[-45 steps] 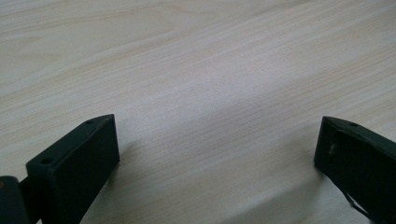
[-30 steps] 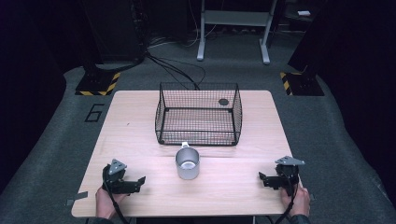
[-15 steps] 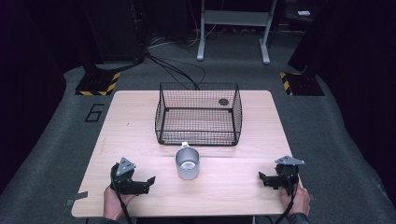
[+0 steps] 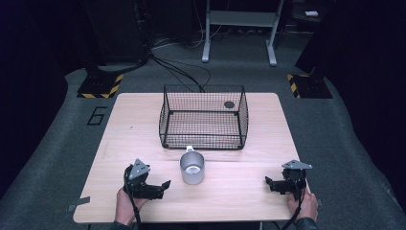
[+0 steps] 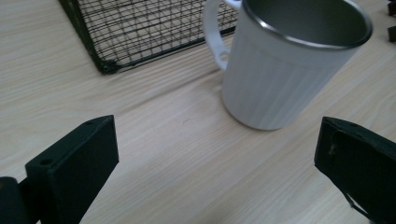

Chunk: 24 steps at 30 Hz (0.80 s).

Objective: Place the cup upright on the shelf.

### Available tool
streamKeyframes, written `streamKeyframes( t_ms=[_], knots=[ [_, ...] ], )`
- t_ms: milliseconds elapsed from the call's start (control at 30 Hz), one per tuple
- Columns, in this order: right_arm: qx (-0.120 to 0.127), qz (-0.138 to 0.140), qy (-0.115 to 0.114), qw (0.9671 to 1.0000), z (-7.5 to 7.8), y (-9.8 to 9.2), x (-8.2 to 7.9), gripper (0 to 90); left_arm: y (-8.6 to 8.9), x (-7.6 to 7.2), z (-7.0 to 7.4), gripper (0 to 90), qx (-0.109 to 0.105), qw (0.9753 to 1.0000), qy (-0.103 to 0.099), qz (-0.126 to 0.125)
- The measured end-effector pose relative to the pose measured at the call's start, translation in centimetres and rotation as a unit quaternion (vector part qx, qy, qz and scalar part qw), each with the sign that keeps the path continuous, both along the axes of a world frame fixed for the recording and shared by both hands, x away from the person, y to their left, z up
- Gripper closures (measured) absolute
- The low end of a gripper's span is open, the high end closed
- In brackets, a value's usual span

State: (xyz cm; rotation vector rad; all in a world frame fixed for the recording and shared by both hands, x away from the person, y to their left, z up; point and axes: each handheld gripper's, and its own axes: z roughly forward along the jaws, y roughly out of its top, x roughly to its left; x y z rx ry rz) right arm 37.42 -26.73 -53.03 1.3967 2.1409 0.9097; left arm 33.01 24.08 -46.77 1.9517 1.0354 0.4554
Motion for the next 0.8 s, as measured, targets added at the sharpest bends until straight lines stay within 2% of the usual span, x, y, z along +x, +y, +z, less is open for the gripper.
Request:
streamKeyframes(
  t_ms=[133,267,467,800],
  knots=[
    [0.0,0.0,0.001,1.0,0.0,0.0,0.0,0.0,-1.5,0.3,0.5,0.0,0.001,0.9998,-0.006,-0.019],
    [0.0,0.0,0.001,1.0,0.0,0.0,0.0,0.0,-2.7,0.6,0.8,0.0,-0.009,0.9993,-0.012,-0.034],
    [0.001,-0.001,0.003,1.0,0.0,0.0,0.0,0.0,-3.9,1.3,1.3,0.0,-0.007,0.9987,-0.021,-0.046],
    [-0.001,0.0,0.0,1.0,0.0,0.0,0.0,0.0,-6.2,2.7,1.5,0.0,-0.013,0.998,-0.02,-0.058]
  ],
)
